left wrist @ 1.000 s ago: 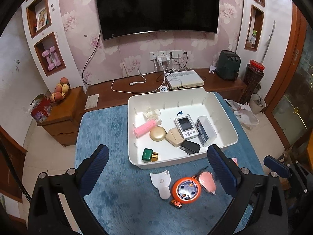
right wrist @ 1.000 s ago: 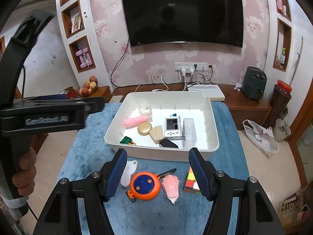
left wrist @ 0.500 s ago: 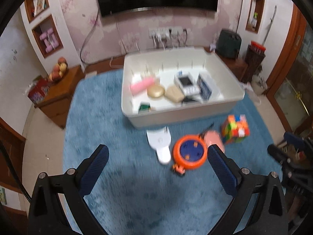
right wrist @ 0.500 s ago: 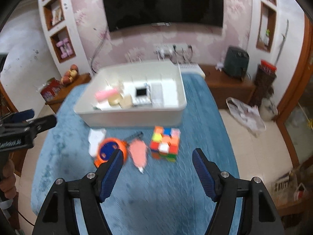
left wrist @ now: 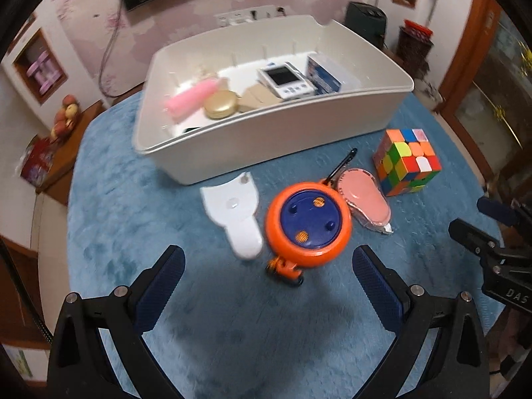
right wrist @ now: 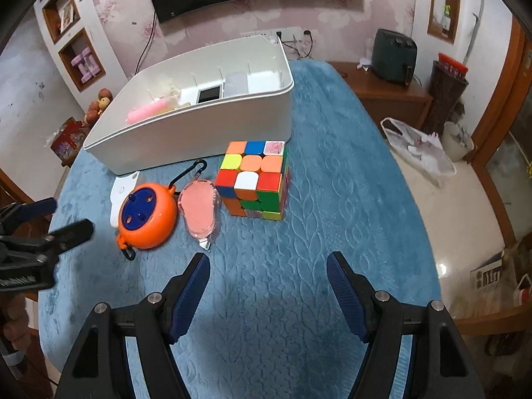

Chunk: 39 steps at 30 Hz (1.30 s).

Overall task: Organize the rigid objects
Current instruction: 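Grasp the orange cord reel with the left tool while the right tool grasps the Rubik's cube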

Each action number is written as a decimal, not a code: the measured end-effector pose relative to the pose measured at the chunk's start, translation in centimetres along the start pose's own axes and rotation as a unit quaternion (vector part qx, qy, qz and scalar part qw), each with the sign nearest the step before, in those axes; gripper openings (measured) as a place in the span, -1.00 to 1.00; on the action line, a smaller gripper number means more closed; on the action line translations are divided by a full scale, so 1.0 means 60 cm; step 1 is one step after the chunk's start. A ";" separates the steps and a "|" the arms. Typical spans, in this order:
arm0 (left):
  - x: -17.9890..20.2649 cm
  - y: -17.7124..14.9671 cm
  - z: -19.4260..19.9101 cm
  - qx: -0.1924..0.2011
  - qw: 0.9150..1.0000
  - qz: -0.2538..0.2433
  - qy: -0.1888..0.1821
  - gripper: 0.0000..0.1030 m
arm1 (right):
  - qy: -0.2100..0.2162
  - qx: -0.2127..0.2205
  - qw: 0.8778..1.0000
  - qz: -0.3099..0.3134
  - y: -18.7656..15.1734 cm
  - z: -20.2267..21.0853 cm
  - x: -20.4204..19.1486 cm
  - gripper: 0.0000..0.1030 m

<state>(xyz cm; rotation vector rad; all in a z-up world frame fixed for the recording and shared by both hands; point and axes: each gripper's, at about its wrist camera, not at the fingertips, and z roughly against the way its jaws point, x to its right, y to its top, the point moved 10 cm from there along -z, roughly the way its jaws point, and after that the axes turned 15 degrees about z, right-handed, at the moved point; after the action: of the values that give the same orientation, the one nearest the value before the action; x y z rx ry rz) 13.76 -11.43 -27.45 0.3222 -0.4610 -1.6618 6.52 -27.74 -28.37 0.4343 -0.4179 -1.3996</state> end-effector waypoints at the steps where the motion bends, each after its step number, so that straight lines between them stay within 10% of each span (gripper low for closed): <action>1: 0.007 0.002 -0.009 -0.002 1.000 -0.007 -0.003 0.96 | 0.000 0.001 1.000 -0.003 0.004 -0.003 0.002 0.43; 22: 0.070 -0.010 -0.101 -0.030 0.990 -0.137 -0.019 0.94 | -0.017 -0.018 0.999 -0.038 0.086 -0.111 -0.001 0.43; 27: 0.086 -0.022 -0.107 -0.029 0.986 -0.164 -0.011 0.63 | -0.026 -0.027 0.999 -0.040 0.086 -0.128 0.002 0.43; 39: 0.073 -0.022 -0.109 -0.045 0.987 -0.154 -0.019 0.60 | -0.015 -0.025 0.999 -0.042 0.080 -0.129 0.004 0.11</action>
<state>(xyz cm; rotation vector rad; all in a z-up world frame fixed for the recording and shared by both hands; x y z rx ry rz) 15.00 -16.35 -33.58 0.3065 -0.3767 -1.9857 14.64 -27.07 -32.42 0.3944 -0.3930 -1.4960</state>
